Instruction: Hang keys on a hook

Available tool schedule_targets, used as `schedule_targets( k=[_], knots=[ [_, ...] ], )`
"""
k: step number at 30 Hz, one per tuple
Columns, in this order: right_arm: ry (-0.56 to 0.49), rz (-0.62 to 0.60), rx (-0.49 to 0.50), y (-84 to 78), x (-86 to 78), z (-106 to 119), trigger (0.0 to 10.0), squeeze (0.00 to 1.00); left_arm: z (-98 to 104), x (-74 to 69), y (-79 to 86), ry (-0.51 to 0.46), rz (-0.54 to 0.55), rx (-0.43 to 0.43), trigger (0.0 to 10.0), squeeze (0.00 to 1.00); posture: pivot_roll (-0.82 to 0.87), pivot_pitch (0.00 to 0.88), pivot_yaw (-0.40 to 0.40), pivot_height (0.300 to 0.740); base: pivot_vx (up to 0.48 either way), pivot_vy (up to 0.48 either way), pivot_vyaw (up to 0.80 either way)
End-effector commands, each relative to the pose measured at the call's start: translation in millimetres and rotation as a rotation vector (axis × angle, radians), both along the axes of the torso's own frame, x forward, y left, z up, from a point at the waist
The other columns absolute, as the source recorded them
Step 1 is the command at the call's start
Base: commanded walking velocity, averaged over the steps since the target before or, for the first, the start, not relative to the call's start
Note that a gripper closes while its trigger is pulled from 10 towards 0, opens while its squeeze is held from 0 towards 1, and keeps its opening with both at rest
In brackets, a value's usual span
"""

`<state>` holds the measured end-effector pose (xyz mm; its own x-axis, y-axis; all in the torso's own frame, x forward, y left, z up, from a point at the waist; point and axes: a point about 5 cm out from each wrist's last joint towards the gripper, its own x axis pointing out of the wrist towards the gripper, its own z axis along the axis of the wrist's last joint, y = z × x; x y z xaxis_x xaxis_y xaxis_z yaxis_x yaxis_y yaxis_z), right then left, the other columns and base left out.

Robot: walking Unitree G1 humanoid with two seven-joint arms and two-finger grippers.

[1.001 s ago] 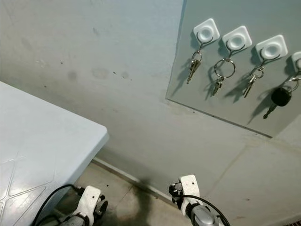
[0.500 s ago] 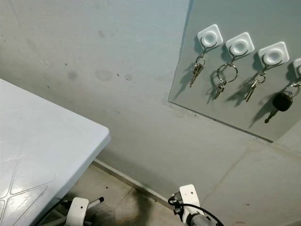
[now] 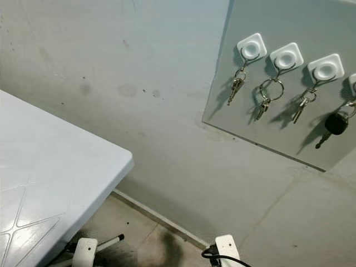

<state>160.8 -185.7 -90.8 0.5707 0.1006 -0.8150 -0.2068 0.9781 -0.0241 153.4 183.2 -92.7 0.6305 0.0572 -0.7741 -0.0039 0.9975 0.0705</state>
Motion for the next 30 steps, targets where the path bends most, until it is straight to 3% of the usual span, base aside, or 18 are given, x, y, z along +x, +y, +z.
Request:
schedule_targets(
  k=[1, 17, 30],
  knots=[
    [0.006, -0.004, -0.005, -2.2, -0.1, 0.0, 10.0, 0.0, 2.6, 3.7, 9.8, -0.013, 0.046, 0.012, 10.0, 0.0, -0.04, 0.0, -0.048, 0.732, 0.0, 0.0, 0.0],
    [0.029, -0.012, -0.017, 0.5, -1.3, -1.7, 10.0, 0.0, 3.2, 6.4, 12.0, -0.007, 0.092, -0.003, 10.0, 0.0, -0.06, 0.0, -0.037, 0.732, 0.0, 0.0, 0.0],
    [0.02, -0.073, 0.003, 5.4, 0.8, -1.7, 10.0, 0.0, 5.5, 11.6, 15.9, -0.005, 0.069, 0.004, 10.0, 0.0, -0.11, 0.0, 0.024, 0.732, 0.0, 0.0, 0.0]
  ],
)
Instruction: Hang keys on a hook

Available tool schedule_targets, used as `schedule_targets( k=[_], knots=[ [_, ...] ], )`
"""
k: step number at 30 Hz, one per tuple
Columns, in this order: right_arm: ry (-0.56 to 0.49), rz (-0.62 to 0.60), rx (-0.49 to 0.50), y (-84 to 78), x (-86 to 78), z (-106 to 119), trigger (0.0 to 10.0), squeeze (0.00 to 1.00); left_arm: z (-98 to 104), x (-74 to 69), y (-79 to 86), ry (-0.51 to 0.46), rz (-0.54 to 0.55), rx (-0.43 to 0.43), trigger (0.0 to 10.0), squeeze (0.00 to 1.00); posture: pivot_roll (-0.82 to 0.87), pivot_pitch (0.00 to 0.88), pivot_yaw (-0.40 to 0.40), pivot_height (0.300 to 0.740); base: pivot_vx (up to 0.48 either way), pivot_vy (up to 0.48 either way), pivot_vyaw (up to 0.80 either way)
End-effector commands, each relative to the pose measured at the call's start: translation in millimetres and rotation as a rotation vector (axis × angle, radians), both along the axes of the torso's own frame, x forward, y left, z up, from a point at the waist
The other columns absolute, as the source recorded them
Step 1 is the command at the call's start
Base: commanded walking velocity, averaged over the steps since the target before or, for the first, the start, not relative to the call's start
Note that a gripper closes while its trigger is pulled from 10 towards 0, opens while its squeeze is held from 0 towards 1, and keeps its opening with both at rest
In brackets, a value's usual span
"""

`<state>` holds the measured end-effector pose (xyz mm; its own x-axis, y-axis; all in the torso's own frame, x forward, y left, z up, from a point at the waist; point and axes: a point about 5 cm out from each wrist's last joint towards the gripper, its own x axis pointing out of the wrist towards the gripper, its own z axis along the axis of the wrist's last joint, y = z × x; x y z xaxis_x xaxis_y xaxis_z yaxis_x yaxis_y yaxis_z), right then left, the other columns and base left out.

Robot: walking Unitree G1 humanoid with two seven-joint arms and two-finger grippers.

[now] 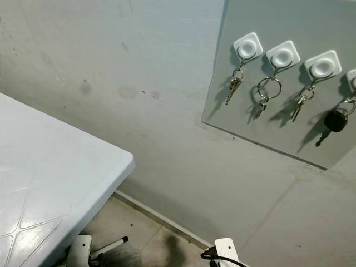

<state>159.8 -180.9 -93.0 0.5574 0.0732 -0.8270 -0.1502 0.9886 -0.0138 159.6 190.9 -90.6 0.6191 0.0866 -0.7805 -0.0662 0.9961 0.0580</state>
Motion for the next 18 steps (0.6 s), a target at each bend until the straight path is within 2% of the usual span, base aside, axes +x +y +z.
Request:
schedule_targets(
  k=[1, 9, 18],
  knots=[
    [-0.002, -0.016, -0.003, 0.6, 1.7, 0.4, 10.0, 0.0, 3.5, 5.7, 8.2, -0.013, 0.006, 0.017, 10.0, 0.0, -0.11, 0.0, 0.025, 0.732, 0.0, 0.0, 0.0],
    [0.0, -0.016, -0.007, -1.0, 1.1, 0.3, 10.0, 0.0, 6.0, 13.0, 4.0, -0.028, -0.009, 0.01, 10.0, 0.0, -0.11, 0.0, 0.017, 0.732, 0.0, 0.0, 0.0],
    [-0.003, -0.014, -0.01, -1.9, 3.4, 1.3, 10.0, 0.0, 3.1, 6.7, 4.0, -0.014, 0.016, -0.009, 10.0, 0.0, -0.1, 0.0, 0.009, 0.732, 0.0, 0.0, 0.0]
  ],
)
